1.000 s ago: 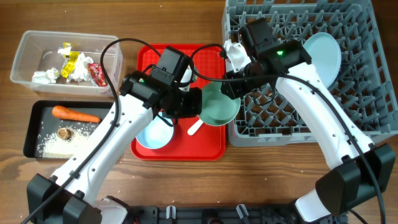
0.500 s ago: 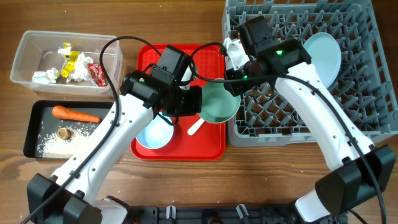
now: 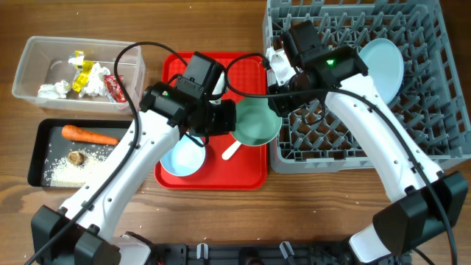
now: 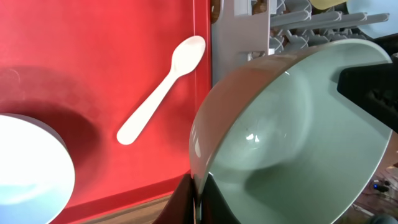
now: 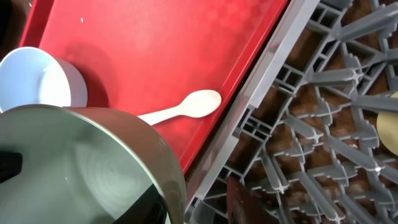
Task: Sort waste into correct bins and load items into the dishwasher rack
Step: 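Pass the green bowl from left gripper to right gripper, then carry the green bowl with right gripper over the dish rack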
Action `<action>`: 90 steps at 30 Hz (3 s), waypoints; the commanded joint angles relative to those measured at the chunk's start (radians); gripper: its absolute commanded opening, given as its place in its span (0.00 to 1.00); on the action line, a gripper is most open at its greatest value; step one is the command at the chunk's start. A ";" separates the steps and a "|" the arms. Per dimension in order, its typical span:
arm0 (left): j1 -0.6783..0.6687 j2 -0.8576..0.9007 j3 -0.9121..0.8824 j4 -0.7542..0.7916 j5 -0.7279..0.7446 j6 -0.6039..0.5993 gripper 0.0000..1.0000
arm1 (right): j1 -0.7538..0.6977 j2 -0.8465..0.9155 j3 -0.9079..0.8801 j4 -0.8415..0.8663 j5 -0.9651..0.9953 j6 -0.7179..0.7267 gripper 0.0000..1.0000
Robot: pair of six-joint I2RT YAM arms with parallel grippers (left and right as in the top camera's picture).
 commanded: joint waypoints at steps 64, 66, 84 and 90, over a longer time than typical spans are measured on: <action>0.067 0.000 0.014 -0.023 0.047 0.021 0.52 | 0.037 -0.002 -0.045 0.071 0.138 0.105 0.04; 0.090 -0.010 0.016 -0.023 0.047 0.021 0.52 | 0.037 -0.002 -0.045 0.100 0.193 0.106 0.04; 0.276 -0.069 0.027 -0.012 0.042 0.020 1.00 | -0.146 0.117 -0.045 1.002 0.687 -0.318 0.04; 0.276 -0.069 0.027 -0.012 0.042 0.020 1.00 | -0.203 0.334 -0.045 1.361 0.769 -0.763 0.04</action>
